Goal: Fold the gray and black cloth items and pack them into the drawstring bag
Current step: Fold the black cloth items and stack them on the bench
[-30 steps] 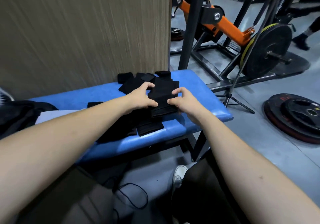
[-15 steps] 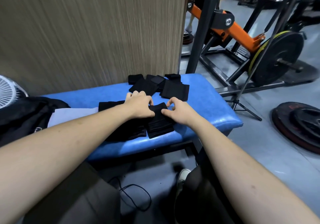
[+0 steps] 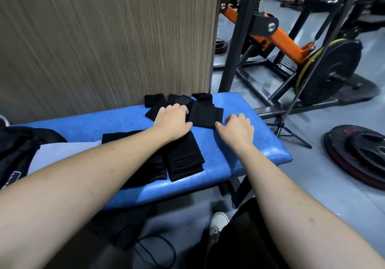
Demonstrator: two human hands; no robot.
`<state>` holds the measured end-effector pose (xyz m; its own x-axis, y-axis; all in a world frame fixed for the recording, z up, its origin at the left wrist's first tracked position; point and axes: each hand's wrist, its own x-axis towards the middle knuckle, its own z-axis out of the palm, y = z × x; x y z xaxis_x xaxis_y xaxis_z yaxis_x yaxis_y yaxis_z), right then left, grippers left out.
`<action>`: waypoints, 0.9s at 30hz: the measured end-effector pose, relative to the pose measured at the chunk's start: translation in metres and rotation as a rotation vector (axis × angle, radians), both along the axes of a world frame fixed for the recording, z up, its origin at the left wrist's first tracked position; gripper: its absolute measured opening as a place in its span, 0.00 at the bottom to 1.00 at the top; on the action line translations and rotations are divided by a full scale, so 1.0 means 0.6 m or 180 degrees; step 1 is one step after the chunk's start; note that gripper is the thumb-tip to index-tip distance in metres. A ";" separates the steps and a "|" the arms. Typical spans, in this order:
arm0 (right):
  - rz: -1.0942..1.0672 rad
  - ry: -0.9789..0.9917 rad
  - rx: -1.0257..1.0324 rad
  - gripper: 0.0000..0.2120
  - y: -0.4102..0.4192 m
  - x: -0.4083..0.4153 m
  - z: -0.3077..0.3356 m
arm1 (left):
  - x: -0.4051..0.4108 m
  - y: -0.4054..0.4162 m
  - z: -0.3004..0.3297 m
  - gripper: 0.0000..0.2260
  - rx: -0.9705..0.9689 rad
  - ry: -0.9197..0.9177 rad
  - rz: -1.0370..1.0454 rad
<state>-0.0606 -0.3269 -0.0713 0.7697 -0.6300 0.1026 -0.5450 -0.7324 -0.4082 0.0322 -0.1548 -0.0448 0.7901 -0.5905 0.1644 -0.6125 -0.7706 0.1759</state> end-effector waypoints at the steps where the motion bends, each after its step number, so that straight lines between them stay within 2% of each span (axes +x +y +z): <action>1: -0.0010 0.0013 0.0073 0.21 -0.003 0.005 -0.004 | 0.007 -0.009 -0.003 0.20 -0.0084 0.0115 0.0056; 4: 0.0006 -0.0100 0.0308 0.18 -0.005 0.017 -0.007 | 0.020 -0.028 -0.012 0.21 -0.0435 0.0415 0.0143; 7: -0.0076 -0.0424 0.0796 0.10 -0.004 0.024 -0.002 | 0.026 -0.033 -0.019 0.19 -0.0836 0.0705 0.0231; 10: -0.0057 -0.0594 0.1145 0.15 0.001 0.018 0.006 | 0.025 -0.036 -0.021 0.20 -0.1261 0.1264 0.0280; 12: -0.0032 -0.0719 0.1369 0.13 0.002 0.012 0.010 | 0.021 -0.041 -0.016 0.21 -0.1483 0.1587 0.0271; 14: -0.0075 -0.0882 0.1723 0.11 -0.003 0.003 0.012 | 0.014 -0.047 -0.008 0.17 -0.1372 0.1707 0.0172; 17: -0.0286 -0.1245 0.2118 0.09 -0.017 -0.012 0.018 | 0.000 -0.056 0.002 0.04 -0.1061 0.1757 -0.0103; 19: -0.0418 -0.1316 0.2270 0.09 -0.029 -0.020 0.017 | -0.009 -0.062 0.008 0.03 -0.1012 0.1795 -0.0110; 20: -0.0419 -0.1255 0.2212 0.07 -0.034 -0.025 0.015 | -0.013 -0.065 0.012 0.05 -0.0985 0.1805 -0.0107; 22: -0.0282 -0.0936 0.1663 0.03 -0.047 -0.035 0.006 | -0.019 -0.072 0.019 0.07 -0.0850 0.1767 -0.0203; 25: 0.0394 -0.0586 0.0434 0.24 -0.054 -0.048 0.001 | -0.026 -0.083 0.023 0.09 -0.0481 0.1657 -0.0427; 27: 0.0903 -0.0501 0.0121 0.32 -0.051 -0.052 0.006 | -0.030 -0.090 0.022 0.11 -0.0237 0.1576 -0.0509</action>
